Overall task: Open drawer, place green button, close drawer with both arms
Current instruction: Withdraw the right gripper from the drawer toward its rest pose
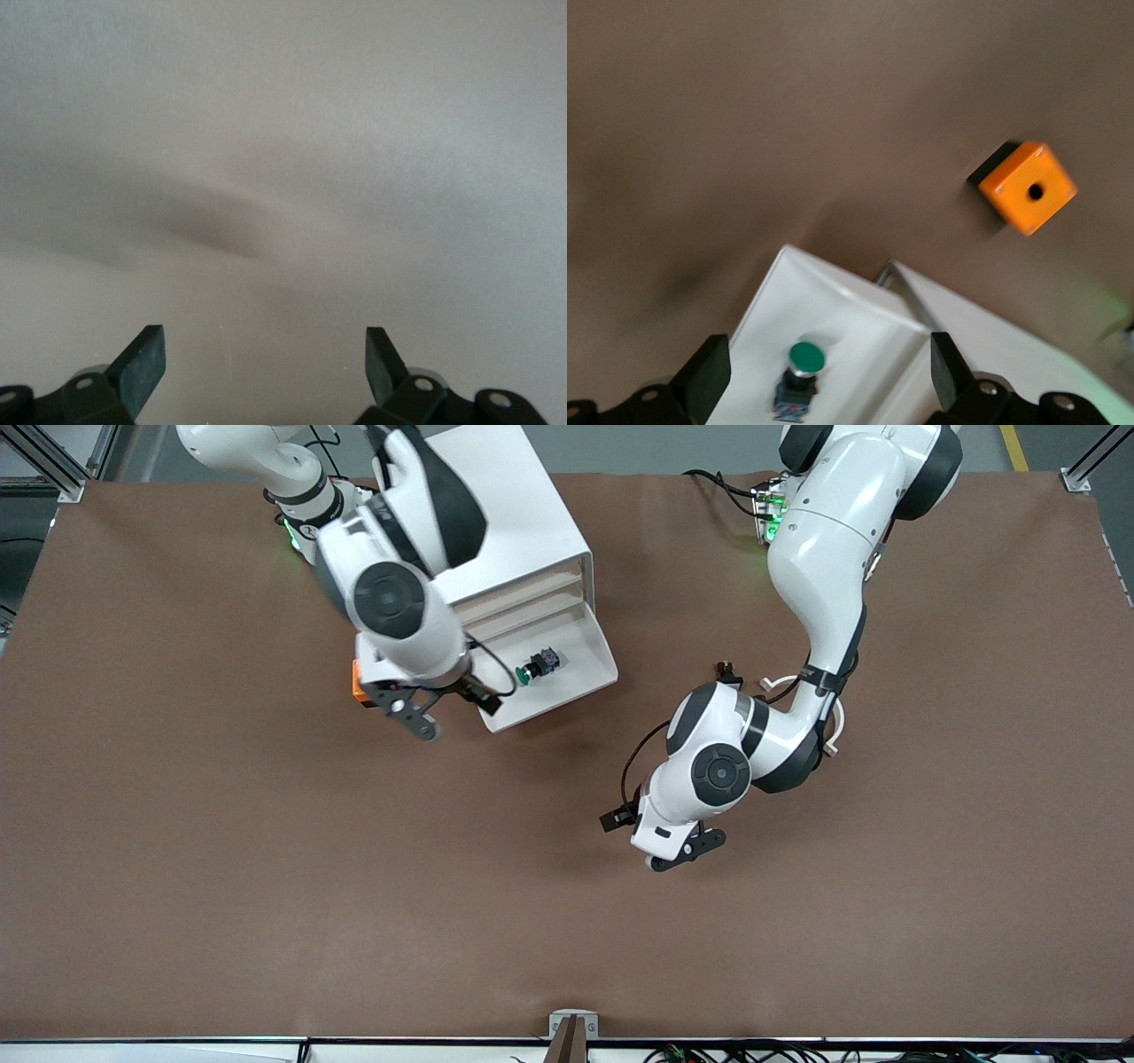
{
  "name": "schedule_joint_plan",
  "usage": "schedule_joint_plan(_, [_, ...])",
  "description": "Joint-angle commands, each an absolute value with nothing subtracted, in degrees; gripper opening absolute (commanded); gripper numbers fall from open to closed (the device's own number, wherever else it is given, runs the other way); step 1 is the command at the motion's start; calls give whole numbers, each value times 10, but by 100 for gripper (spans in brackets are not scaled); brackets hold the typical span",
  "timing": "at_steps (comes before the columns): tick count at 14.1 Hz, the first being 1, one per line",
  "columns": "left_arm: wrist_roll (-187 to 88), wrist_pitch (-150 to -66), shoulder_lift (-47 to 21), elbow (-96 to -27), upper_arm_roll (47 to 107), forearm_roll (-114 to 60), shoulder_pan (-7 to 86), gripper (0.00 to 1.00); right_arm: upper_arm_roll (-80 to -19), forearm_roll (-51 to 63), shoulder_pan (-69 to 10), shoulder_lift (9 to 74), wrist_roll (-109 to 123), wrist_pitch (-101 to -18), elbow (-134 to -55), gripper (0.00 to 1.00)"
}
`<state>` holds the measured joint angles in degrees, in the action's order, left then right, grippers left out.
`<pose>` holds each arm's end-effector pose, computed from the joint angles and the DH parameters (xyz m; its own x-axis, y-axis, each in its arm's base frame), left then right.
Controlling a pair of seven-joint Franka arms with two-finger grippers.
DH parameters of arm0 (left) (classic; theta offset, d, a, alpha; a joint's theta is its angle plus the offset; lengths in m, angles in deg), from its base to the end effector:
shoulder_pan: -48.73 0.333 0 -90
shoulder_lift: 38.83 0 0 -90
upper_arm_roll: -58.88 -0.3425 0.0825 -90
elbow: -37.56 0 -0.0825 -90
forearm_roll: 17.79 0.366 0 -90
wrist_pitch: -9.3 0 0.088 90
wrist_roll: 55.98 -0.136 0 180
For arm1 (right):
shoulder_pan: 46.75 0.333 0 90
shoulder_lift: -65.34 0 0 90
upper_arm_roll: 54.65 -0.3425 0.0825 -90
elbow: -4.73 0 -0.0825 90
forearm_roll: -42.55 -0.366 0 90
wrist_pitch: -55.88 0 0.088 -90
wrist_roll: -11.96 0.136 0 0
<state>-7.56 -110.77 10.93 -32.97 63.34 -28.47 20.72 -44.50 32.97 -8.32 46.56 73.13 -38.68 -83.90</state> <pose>0.6430 -0.4068 0.2448 0.9117 0.3726 -0.1734 0.3965 -0.9083 0.1333 0.5278 0.3224 0.4510 0.8000 -0.5674 -0.1951 -0.5496 -0.8234 0.1411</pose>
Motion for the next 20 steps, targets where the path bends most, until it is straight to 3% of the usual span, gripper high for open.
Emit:
schedule_joint_plan(1, [-53, -1121, 96, -362, 632, -271, 191, 99, -423, 349, -141, 501, 588, -305, -804, 100])
schedule_joint_plan(5, [-33, -1129, 90, -377, 630, -271, 170, 99, -349, 372, -201, 538, 353, -260, -799, 100])
schedule_joint_plan(9, [-19, -1141, 97, -378, 627, -268, 151, 99, -286, 411, -208, 543, 223, -247, -798, 100])
schedule_joint_plan(20, [97, -1136, 92, -403, 629, -251, 93, 99, -264, 400, -258, 539, 19, -237, -786, 100])
